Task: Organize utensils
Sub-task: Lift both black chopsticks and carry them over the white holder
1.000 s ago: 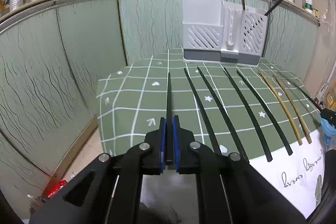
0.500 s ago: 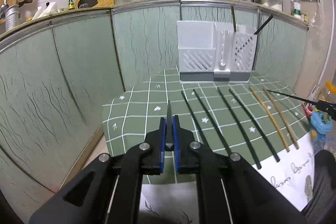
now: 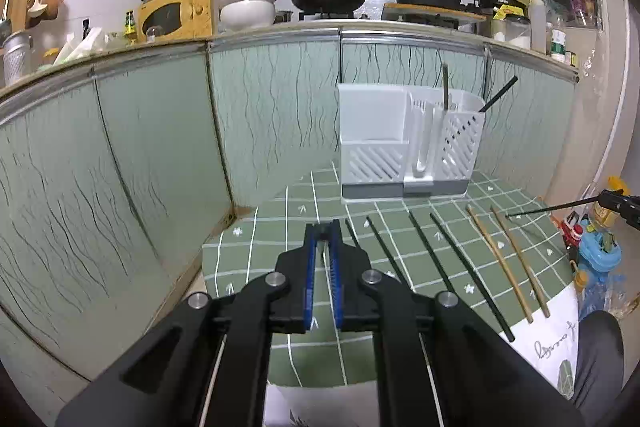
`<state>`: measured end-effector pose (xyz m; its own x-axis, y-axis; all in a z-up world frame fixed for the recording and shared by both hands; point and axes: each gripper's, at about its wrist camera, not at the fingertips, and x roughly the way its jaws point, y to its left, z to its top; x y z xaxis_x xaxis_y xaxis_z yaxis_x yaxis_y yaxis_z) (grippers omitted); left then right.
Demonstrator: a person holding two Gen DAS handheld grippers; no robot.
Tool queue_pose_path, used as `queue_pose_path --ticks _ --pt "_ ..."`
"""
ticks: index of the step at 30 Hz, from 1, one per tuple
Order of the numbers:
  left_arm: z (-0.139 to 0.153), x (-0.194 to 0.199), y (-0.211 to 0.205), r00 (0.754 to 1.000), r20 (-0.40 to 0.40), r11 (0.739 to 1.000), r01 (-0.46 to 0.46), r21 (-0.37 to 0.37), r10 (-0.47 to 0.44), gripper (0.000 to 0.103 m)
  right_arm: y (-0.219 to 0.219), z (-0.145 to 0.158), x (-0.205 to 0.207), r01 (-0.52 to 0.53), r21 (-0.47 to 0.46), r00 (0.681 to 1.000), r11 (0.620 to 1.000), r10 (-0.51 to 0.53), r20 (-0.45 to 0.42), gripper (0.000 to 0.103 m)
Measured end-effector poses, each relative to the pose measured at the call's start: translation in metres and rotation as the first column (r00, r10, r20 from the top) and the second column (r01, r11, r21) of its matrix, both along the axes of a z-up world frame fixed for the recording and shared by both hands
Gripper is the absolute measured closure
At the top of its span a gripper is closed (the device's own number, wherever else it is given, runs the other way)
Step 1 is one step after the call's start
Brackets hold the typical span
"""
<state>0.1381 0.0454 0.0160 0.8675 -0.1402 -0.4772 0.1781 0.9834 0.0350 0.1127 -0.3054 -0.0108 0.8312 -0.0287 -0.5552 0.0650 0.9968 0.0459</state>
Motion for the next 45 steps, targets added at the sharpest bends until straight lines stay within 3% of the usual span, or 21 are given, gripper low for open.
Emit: queue_pose_path --ticks 10,28,45 --pt "0.031 0.011 -0.005 0.999 0.017 0.999 0.051 0.0 -0.051 0.095 -0.004 0.031 0.012 -0.022 0.015 0.999 1.0 0.022 0.043 0.097" --pt "0.056 0.034 -0.02 0.983 -0.005 0.983 0.182 -0.029 -0.183 0.095 -0.005 0.069 0.032 -0.123 0.057 0.992 0.991 0.12 0.046 0.097" --pt "0.093 0.07 -0.086 0.93 0.032 0.93 0.366 -0.025 -0.365 0.095 0.011 0.117 0.06 -0.278 0.082 0.96 0.957 0.275 0.046 0.097"
